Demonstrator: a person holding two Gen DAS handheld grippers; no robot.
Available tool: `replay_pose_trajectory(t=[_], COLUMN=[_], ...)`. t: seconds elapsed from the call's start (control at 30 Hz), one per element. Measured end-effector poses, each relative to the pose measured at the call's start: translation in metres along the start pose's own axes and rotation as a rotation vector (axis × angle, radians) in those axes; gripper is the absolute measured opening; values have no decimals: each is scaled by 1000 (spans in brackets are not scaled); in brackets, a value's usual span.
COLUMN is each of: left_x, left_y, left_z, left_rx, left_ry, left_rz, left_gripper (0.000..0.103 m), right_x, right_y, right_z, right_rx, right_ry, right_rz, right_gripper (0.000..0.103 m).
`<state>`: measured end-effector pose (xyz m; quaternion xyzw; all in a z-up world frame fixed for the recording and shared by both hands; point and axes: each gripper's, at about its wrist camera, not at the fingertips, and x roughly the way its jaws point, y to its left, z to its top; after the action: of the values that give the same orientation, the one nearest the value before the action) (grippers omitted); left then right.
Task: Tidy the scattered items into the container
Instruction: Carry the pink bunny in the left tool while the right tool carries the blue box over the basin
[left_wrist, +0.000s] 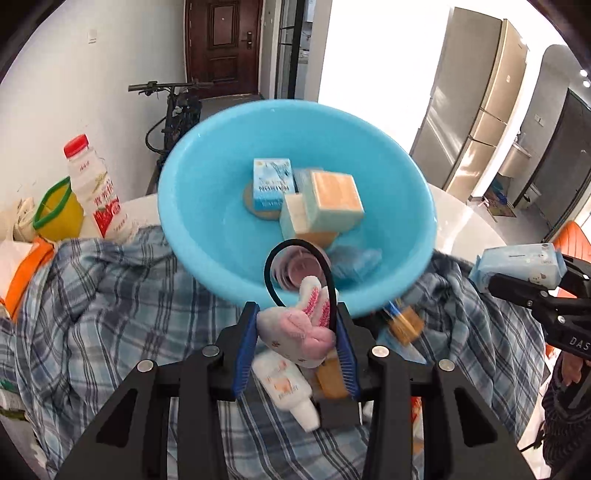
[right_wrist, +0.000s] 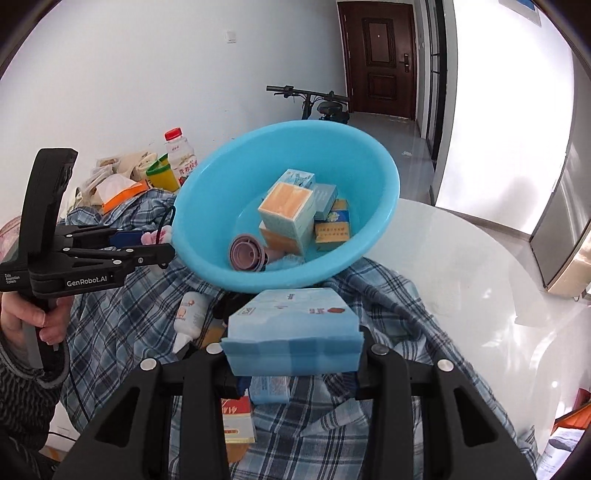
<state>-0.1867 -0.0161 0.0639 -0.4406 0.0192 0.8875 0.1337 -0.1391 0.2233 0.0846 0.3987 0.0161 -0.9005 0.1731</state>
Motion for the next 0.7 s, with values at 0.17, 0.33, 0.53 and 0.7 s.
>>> replay_pose_trajectory(t=[0.17,0.33,0.53,0.7], left_x=[17,38,66,85], left_y=[6,10,19,24], left_z=[27,48,65,70], left_rx=[-16,-24,-34,-37], left_ry=[-2,7,35,64], left_rz=[15,27,47,44], left_gripper=[42,42,42,42], right_x=[12,33,56,65], right_y=[-9,-16,-18,-19], right_z=[29,47,62,72], right_rx=[19,38,33,22], right_ry=[-14,-2,23,31], right_rz=[-2,3,7,6], right_gripper=[36,36,36,36])
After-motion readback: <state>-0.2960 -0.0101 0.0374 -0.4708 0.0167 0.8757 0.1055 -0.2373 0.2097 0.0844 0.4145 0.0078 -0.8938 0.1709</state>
